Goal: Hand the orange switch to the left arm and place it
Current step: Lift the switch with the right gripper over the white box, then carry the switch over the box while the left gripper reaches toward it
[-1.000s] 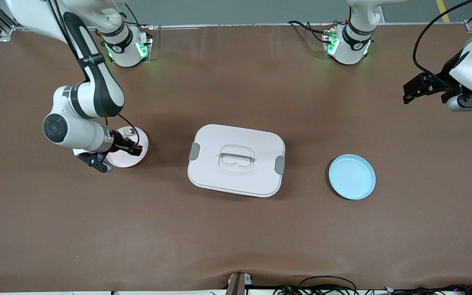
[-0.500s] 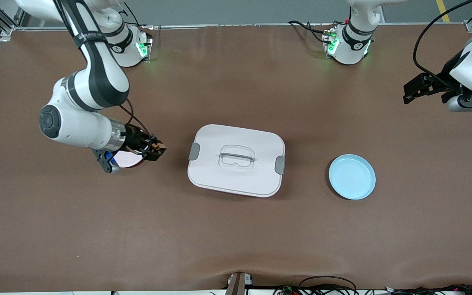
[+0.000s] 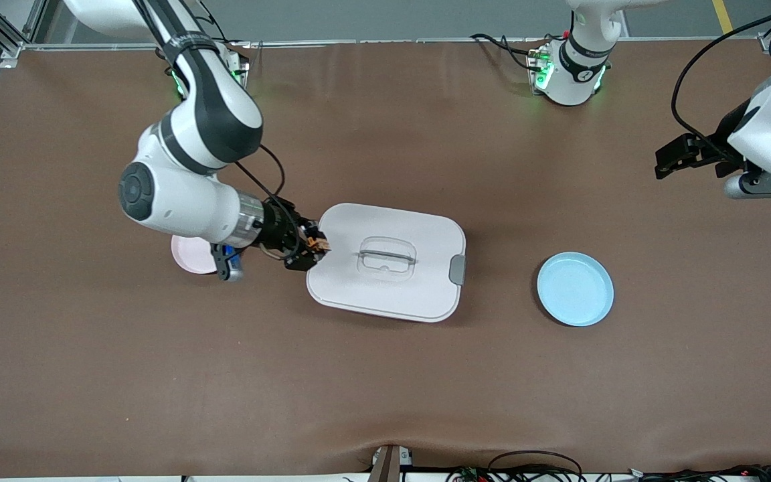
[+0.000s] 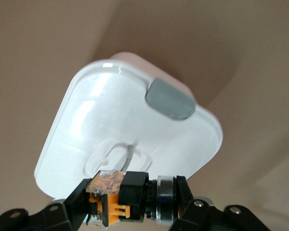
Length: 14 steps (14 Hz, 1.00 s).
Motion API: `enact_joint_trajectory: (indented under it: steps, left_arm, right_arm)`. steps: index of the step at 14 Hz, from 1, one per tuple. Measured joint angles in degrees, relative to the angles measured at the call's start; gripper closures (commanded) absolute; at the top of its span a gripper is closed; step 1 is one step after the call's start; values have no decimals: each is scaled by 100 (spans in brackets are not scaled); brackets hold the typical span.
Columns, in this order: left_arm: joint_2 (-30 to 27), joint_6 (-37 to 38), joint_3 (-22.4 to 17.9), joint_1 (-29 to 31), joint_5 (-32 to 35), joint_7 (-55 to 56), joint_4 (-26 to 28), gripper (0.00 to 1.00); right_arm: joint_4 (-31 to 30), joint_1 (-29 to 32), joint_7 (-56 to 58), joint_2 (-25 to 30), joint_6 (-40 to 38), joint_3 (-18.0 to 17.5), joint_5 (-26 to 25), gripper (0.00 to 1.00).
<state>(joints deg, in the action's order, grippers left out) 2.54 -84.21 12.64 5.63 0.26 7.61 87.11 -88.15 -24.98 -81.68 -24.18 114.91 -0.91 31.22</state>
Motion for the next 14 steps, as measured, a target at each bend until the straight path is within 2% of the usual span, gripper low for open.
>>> enact_joint_trajectory:
  steps: [3, 5, 9, 12, 14]
  left_arm:
    - [85, 0, 24, -43, -28, 0, 0, 0]
    - [172, -38, 54, -91, -482, 0, -37, 0]
    - [560, -523, 127, -288, -1304, 0, -312, 0]
    - [738, -848, 143, -387, -2051, 1, -351, 0]
    - [866, -1188, 146, -580, -2193, 162, -369, 0]
  right_arm:
    - [621, -233, -815, -396, 165, -1, 40, 100]
    - [828, -399, -1261, -542, 552, -1, 161, 100]
    - [922, -679, -1479, -627, 1251, -1, 821, 100]
    - [1131, -751, -1603, -666, 1314, 0, 1104, 100]
    - [1292, -786, -1790, -735, 1314, -1, 1139, 100]
